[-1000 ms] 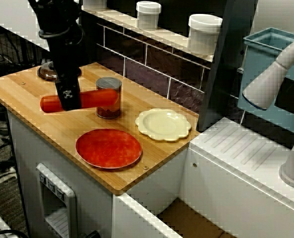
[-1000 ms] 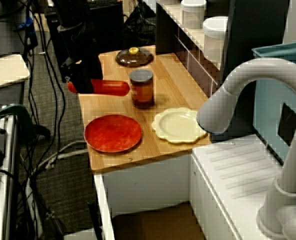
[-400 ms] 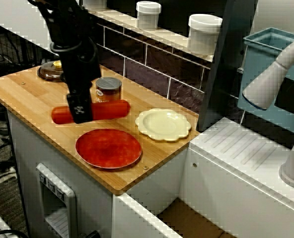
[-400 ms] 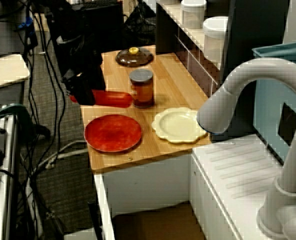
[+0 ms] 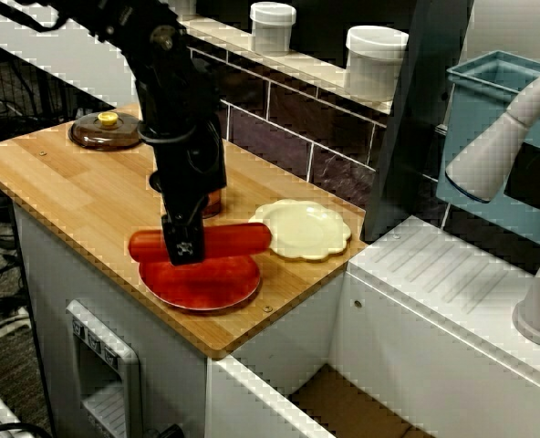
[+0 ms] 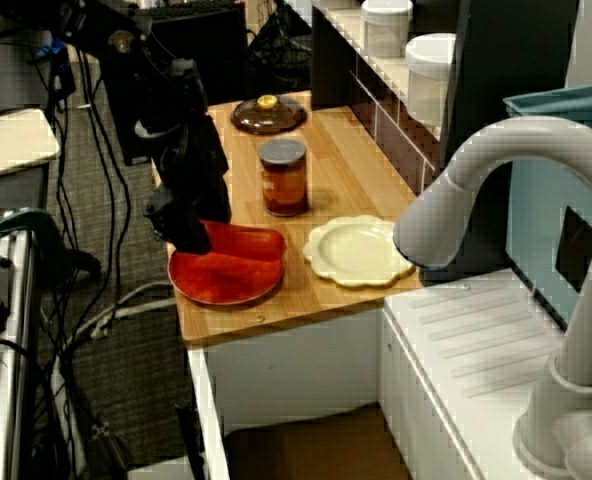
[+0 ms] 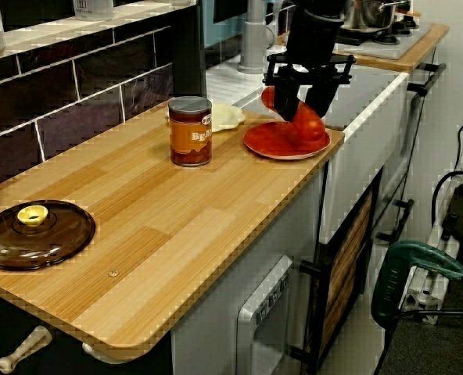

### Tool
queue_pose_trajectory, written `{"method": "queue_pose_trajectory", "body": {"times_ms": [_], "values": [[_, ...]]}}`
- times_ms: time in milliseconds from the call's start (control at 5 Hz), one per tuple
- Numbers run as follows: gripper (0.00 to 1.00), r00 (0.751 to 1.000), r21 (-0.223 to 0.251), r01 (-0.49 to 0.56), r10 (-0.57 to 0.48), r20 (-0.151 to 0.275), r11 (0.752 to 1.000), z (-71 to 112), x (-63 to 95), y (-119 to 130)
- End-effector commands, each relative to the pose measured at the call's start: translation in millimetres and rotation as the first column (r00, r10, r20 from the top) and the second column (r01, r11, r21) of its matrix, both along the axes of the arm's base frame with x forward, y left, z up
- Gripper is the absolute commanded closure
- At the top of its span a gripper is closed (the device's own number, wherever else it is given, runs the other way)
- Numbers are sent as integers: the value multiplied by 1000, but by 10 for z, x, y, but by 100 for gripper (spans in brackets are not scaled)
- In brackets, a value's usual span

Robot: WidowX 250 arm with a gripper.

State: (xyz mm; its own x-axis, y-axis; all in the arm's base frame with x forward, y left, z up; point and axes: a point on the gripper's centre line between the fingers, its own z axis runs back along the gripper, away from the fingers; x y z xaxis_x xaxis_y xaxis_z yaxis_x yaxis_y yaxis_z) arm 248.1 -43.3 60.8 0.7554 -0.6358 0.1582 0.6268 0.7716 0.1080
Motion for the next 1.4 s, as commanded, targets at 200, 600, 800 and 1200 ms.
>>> {"method": "queue_pose_trajectory", "body": {"times_ms": [200,600,800,1200], "values": [[100,1000,54,0,1,-9,999,-208,62,-51],[0,999,69,-7,10,-45,998,-216,92,58],[0,999,52,-11,13,-49,999,-155,68,117],[0,998,15,-18,19,-61,1000,56,56,222]]}}
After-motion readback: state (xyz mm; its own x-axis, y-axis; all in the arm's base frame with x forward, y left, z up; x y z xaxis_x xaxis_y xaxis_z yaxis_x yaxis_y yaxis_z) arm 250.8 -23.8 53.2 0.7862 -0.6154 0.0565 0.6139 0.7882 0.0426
